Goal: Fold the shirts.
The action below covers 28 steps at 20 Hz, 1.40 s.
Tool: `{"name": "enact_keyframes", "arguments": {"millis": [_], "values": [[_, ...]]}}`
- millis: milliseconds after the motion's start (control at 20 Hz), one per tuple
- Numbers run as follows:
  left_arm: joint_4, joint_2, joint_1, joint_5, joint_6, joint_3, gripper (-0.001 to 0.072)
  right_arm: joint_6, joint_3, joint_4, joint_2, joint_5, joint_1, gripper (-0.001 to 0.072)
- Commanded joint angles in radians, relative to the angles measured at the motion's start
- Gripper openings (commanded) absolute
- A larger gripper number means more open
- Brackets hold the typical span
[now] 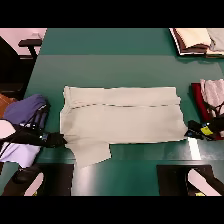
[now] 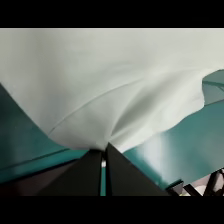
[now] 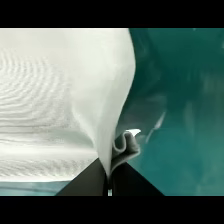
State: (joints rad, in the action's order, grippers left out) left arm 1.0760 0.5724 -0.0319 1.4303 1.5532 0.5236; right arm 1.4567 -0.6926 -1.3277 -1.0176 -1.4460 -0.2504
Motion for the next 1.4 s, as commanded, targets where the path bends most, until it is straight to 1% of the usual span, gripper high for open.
{"name": "enact_keyframes", "arguments": {"millis": [0, 100, 150, 250, 300, 450, 600, 700, 850, 1000, 1050, 1100, 1150, 1200, 1250, 1300, 1350], "values": [[0.034, -0.094, 0.001, 0.179, 0.049, 0.039, 0.0025, 0.002, -0.039, -0.101, 0.145, -0.135, 0.030, 0.0018], [0.032, -0.105, 0.001, 0.251, 0.056, 0.092, 0.0025, 0.006, -0.064, -0.113, 0.219, -0.160, 0.030, 0.0018], [0.033, -0.101, 0.001, 0.231, 0.056, 0.123, 0.0025, 0.029, -0.081, -0.113, 0.240, -0.148, 0.036, 0.0018], [0.035, -0.097, 0.001, 0.113, 0.049, 0.169, 0.0025, 0.031, -0.128, -0.113, 0.239, -0.103, 0.069, 0.0018], [0.039, -0.083, 0.001, 0.056, 0.032, 0.183, 0.0025, 0.031, -0.156, -0.113, 0.211, -0.080, 0.092, 0.0018], [0.048, 0.048, 0.001, -0.089, -0.027, 0.209, 0.0026, 0.031, -0.258, -0.113, 0.054, -0.009, 0.164, 0.0018], [0.048, 0.275, 0.001, -0.239, -0.100, 0.270, 0.0027, 0.035, -0.386, -0.102, -0.138, 0.051, 0.199, 0.0018], [0.047, 0.433, 0.001, -0.304, -0.136, 0.343, 0.0027, 0.034, -0.464, -0.077, -0.256, 0.056, 0.216, 0.0018], [0.046, 0.634, 0.001, -0.346, -0.168, 0.443, 0.0027, 0.034, -0.570, -0.019, -0.400, 0.080, 0.216, 0.0019], [0.043, 0.743, 0.001, -0.357, -0.166, 0.494, 0.0029, 0.034, -0.655, 0.002, -0.500, 0.081, 0.216, 0.0021], [0.041, 0.750, 0.001, -0.368, -0.166, 0.497, 0.0043, 0.014, -0.680, 0.021, -0.526, 0.081, 0.216, 0.0059], [0.037, 0.750, 0.001, -0.377, -0.164, 0.499, 0.0315, -0.020, -0.701, 0.063, -0.545, 0.082, 0.212, 0.0176], [0.035, 0.750, 0.001, -0.383, -0.155, 0.507, 0.0531, -0.050, -0.720, 0.108, -0.557, 0.082, 0.200, 0.0255], [0.035, 0.750, 0.001, -0.370, -0.138, 0.523, 0.0551, -0.076, -0.734, 0.153, -0.560, 0.080, 0.185, 0.0389], [0.035, 0.750, 0.001, -0.346, -0.139, 0.546, 0.0549, -0.105, -0.741, 0.187, -0.555, 0.070, 0.167, 0.0496], [0.034, 0.750, 0.001, -0.315, -0.139, 0.575, 0.0549, -0.129, -0.739, 0.203, -0.545, 0.053, 0.142, 0.0516], [0.024, 0.750, 0.001, -0.291, -0.139, 0.599, 0.0549, -0.150, -0.733, 0.203, -0.533, 0.028, 0.110, 0.0516]]}}
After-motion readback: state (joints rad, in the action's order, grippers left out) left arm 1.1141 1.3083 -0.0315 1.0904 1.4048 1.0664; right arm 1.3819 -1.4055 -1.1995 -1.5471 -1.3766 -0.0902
